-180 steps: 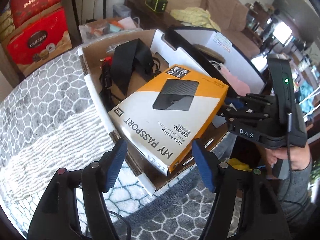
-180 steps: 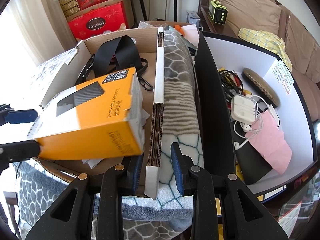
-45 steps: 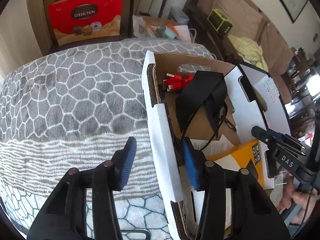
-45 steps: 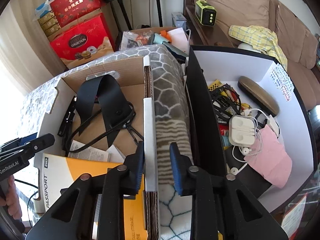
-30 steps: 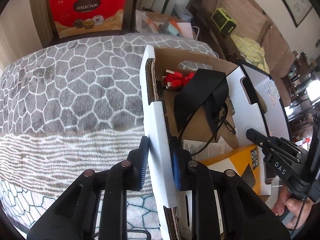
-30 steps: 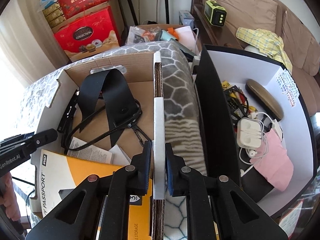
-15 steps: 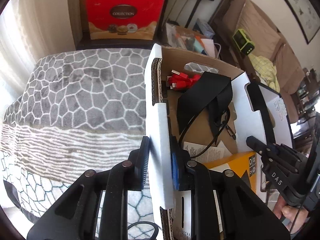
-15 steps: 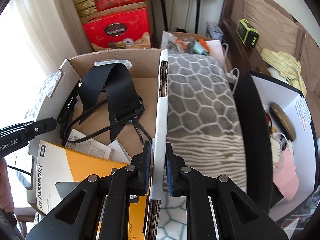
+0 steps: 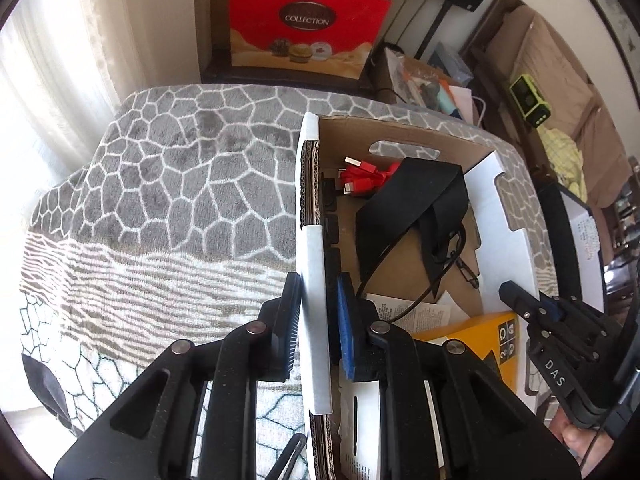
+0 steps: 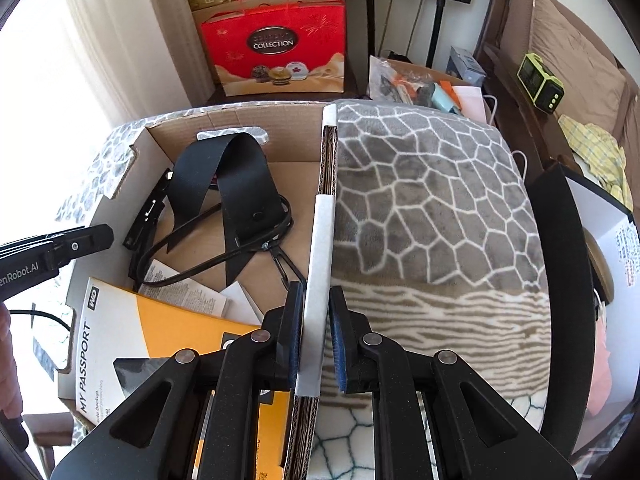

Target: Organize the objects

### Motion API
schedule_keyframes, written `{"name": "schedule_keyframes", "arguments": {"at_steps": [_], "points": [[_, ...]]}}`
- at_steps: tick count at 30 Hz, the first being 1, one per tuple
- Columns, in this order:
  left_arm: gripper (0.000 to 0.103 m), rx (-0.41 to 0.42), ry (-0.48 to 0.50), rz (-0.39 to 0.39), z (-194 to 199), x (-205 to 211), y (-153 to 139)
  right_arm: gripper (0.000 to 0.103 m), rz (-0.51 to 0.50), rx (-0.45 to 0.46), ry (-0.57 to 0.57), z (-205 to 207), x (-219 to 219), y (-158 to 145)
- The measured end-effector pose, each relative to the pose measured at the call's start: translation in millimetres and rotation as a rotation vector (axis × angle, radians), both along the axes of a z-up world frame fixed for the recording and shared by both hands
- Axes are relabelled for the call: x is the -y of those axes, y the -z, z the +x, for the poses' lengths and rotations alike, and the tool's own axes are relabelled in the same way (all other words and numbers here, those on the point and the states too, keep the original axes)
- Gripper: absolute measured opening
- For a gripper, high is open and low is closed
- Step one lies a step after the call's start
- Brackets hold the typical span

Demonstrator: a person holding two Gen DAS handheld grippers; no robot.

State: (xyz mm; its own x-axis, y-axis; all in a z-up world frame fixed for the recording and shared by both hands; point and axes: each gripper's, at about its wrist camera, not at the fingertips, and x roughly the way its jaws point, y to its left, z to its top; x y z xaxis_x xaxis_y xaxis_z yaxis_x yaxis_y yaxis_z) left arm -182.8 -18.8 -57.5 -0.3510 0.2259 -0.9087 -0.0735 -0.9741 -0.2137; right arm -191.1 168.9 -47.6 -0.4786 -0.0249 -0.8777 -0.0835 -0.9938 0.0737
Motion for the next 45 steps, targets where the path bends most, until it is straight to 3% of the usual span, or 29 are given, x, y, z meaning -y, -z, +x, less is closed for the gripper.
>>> {"name": "schedule_keyframes", "arguments": {"at_steps": [5,7,8,9,12,15,17,22,24,29,30,39,42,45], "points": [[0.017,-0.022,0.005,0.008,2,-1,-2,0.015,-0.027,-0.021,-0.006,4,-4,0],[0.034,-0.035,-0.028,0.038,5,7,-7,0.02,-0.033,-0.036,-0.01,11,-4,-5],[0.048,-0.057,-0.038,0.046,8,12,-11,0.024,-0.028,-0.05,-0.014,15,-4,-8],[0.056,-0.091,-0.048,0.041,13,17,-16,0.034,-0.018,-0.066,-0.016,20,-5,-12],[0.06,-0.164,-0.059,0.027,30,29,-31,0.039,0.028,-0.12,-0.024,40,-2,-24],[0.08,-0.229,-0.072,0.039,52,46,-48,0.049,0.043,-0.166,-0.035,60,1,-36],[0.084,-0.273,-0.087,0.046,66,59,-60,0.049,0.045,-0.193,-0.037,72,2,-45],[0.086,-0.349,-0.161,0.082,99,101,-94,0.052,0.032,-0.278,-0.033,108,1,-71],[0.094,-0.388,-0.201,0.075,114,117,-106,0.054,0.034,-0.311,-0.029,122,3,-82],[0.095,-0.451,-0.26,0.048,150,141,-130,0.059,0.052,-0.356,-0.011,155,6,-100],[0.1,-0.459,-0.262,0.045,158,143,-134,0.061,0.052,-0.361,-0.006,161,6,-102],[0.103,-0.559,-0.218,-0.107,223,117,-152,0.077,0.037,-0.39,0.029,211,14,-110],[0.103,-0.583,-0.218,-0.179,241,98,-146,0.08,0.022,-0.396,0.038,222,17,-108],[0.103,-0.589,-0.211,-0.182,256,79,-135,0.083,0.015,-0.39,0.045,229,18,-103]]}}
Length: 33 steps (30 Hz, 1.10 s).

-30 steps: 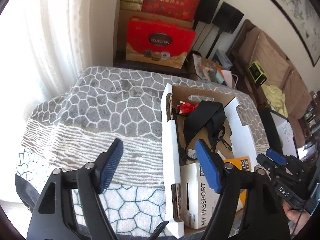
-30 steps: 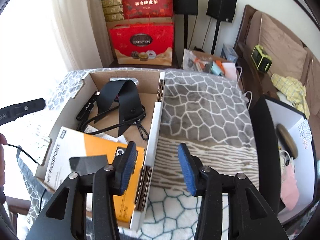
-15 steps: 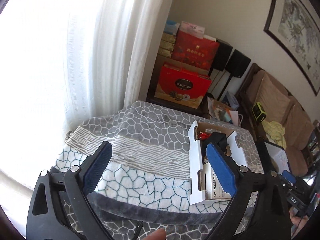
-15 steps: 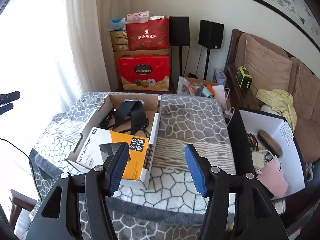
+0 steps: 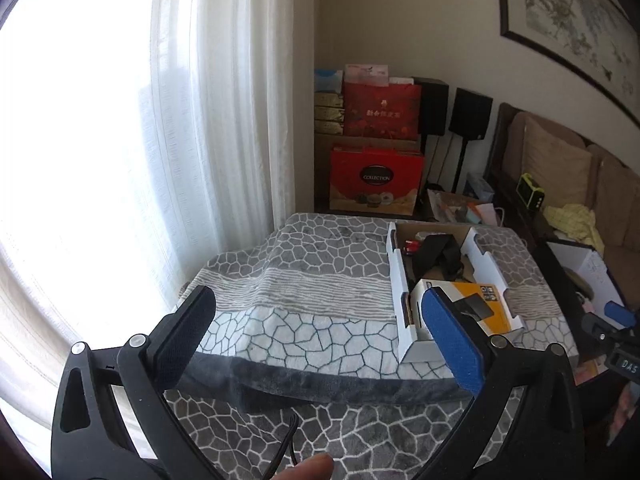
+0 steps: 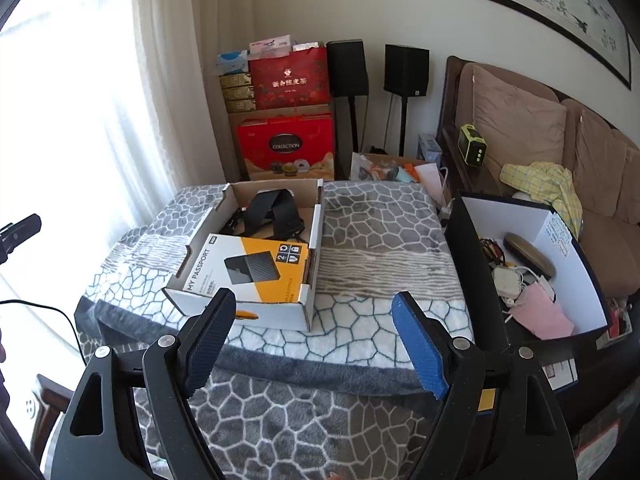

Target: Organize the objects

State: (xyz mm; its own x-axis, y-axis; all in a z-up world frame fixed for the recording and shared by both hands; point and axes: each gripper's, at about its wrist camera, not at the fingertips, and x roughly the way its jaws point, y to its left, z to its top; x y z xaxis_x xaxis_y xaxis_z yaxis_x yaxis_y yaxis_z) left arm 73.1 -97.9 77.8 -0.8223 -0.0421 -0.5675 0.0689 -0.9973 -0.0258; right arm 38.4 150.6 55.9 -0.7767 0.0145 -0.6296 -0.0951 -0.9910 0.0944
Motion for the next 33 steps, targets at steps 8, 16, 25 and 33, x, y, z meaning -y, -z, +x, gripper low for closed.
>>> {"name": "schedule_keyframes", "arguments": {"at_steps": [8,16,25,33], "points": [[0.103,0.045,0.075,0.044,11,-39,24,0.096,0.037,0.006,0.003,12,11,12],[0.103,0.111,0.123,0.031,2,-66,56,0.102,0.024,0.015,0.042,8,8,30],[0.103,0.171,0.141,0.012,-15,-80,83,0.102,0.033,0.032,0.073,-1,3,44],[0.103,0.188,0.141,-0.014,-26,-85,86,0.102,0.047,0.021,0.087,-5,2,44]]}}
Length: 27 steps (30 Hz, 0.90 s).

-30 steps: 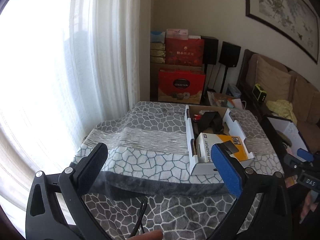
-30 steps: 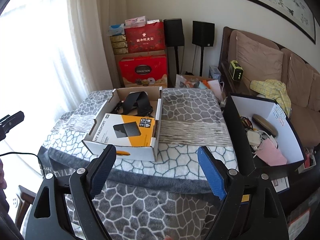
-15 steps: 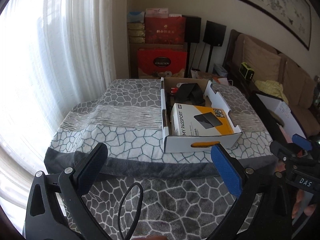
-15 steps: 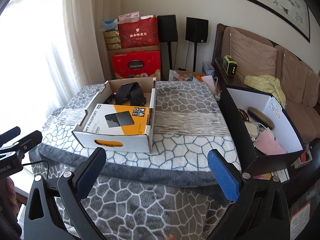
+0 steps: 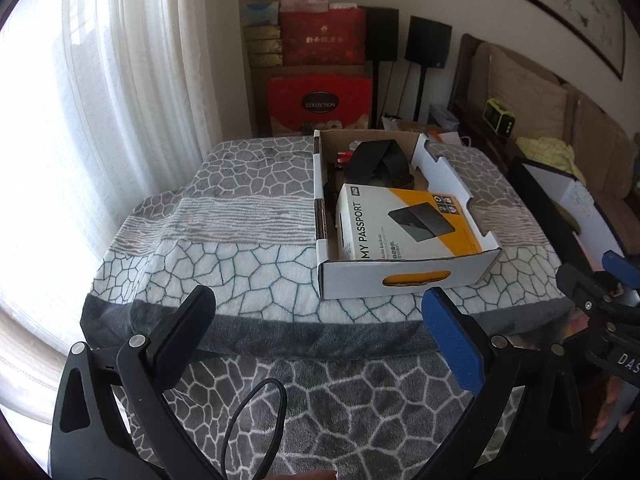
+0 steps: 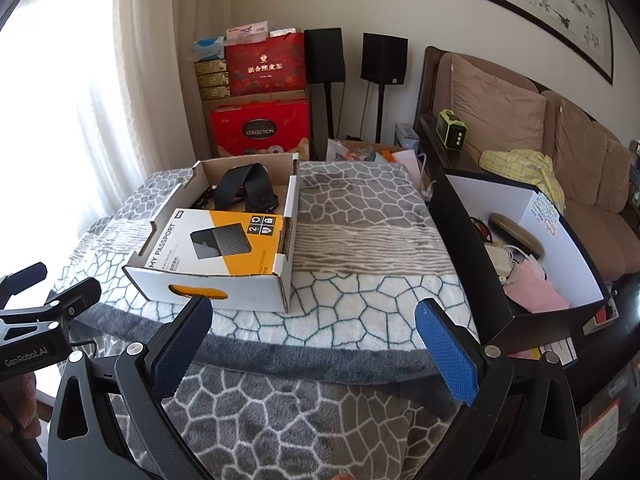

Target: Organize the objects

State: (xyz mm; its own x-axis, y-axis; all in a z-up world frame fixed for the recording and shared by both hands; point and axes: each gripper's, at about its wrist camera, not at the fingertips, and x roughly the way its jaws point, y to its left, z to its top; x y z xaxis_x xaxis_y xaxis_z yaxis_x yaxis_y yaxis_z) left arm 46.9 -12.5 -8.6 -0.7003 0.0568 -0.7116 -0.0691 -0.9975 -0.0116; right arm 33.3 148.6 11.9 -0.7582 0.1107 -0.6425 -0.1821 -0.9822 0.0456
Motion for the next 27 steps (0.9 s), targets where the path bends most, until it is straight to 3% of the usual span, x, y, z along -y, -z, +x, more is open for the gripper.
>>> {"name": "schedule_keyframes", "arguments": {"at_steps": [27], "points": [[0.103,-0.002,-0.011,0.002,-7.3,0.6,-3.6,0.102,-0.011,0.005,-0.004,-5.2,-0.1,2.0]]}}
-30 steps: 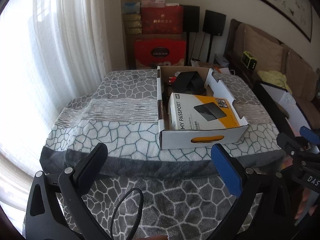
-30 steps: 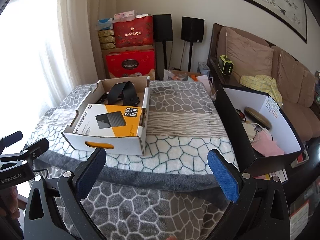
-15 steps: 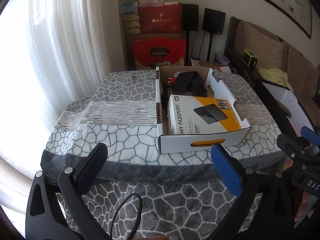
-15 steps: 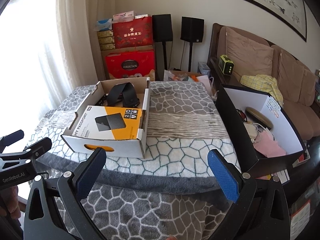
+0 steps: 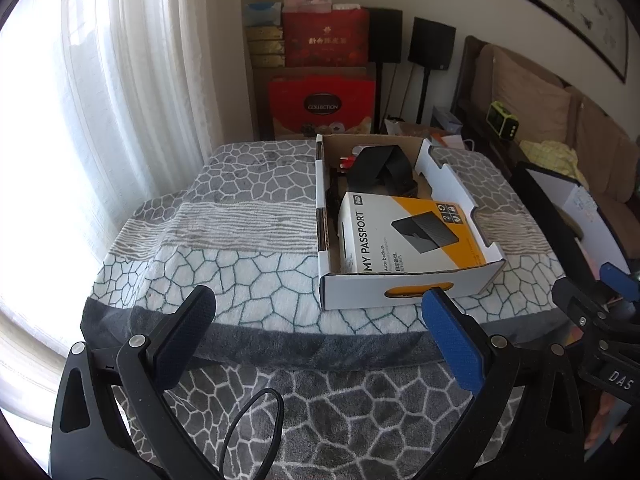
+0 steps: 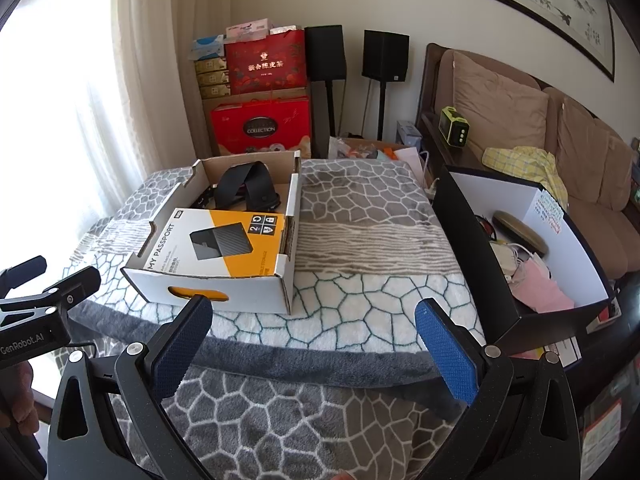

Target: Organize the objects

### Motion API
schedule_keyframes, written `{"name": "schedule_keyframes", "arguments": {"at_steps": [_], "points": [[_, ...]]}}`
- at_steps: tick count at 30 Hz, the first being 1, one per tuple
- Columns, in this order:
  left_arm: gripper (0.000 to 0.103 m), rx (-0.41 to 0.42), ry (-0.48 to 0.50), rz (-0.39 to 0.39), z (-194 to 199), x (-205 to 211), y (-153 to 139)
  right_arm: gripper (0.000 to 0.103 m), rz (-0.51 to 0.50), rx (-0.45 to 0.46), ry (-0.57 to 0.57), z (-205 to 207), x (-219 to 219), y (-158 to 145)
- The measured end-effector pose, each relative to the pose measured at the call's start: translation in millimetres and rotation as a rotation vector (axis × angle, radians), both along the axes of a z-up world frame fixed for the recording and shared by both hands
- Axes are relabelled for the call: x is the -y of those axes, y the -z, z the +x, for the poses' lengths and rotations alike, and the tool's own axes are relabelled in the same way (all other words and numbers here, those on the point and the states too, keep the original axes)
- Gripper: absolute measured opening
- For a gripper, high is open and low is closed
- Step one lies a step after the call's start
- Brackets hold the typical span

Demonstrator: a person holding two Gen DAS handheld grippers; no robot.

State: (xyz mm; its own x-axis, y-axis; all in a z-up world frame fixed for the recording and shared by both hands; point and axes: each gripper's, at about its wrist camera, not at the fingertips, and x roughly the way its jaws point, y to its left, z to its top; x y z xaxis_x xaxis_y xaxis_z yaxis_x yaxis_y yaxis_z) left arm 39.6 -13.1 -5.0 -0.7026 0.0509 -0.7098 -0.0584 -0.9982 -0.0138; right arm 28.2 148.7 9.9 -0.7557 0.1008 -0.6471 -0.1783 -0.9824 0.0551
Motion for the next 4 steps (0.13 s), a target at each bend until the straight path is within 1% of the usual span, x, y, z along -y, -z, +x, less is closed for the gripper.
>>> {"name": "schedule_keyframes", "arguments": {"at_steps": [4], "points": [[0.103,0.003,0.004,-0.001,0.3,-0.1,-0.6,0.102,0.001,0.0,0.0,-0.2,0.1,0.1]]}}
